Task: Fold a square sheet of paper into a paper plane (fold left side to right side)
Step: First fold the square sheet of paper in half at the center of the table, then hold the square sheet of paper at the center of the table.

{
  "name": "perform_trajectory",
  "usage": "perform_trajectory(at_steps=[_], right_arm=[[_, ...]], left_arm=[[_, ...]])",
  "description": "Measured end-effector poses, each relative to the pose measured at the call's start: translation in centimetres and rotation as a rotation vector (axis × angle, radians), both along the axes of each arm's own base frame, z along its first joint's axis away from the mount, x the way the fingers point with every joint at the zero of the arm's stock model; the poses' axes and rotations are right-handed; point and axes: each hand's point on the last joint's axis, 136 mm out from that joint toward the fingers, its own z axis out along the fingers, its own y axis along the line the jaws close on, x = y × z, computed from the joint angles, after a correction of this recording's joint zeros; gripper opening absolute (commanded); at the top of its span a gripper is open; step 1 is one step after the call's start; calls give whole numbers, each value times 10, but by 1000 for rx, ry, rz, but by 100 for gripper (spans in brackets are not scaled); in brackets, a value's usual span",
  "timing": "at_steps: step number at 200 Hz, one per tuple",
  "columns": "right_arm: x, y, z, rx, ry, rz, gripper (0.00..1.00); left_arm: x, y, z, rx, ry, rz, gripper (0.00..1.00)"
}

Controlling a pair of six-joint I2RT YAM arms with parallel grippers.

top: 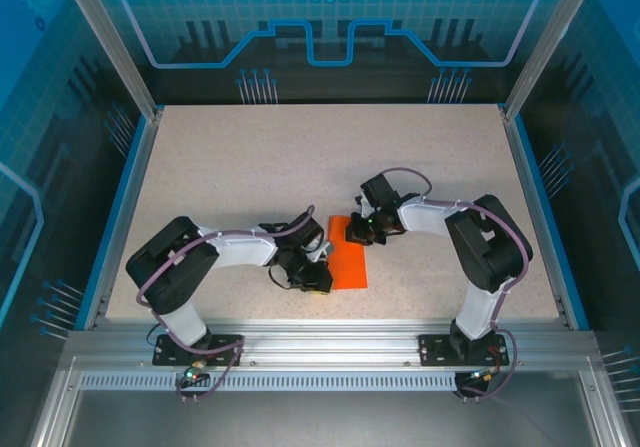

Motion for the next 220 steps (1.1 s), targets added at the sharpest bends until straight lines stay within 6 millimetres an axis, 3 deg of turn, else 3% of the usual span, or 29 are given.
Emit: perform_trajectory(at_steps=[39, 71, 99, 123, 169, 220], right_arm=[[0, 0, 0, 0, 0, 0, 6], [0, 0, 0, 0, 0, 0, 6], [0, 0, 0, 0, 0, 0, 6], [0, 0, 0, 0, 0, 0, 6], [0, 0, 0, 1, 1, 1, 6], [0, 1, 1, 5, -9, 20, 10]], left_arm=[[1, 5, 15, -11, -6, 15, 17], [29, 9, 33, -45, -47, 79, 17], [54, -10, 44, -84, -73, 82, 17], [63, -19, 36, -90, -61, 77, 17], [62, -21, 10, -50, -6, 72, 18], [60, -21, 1, -33, 22, 81, 18]])
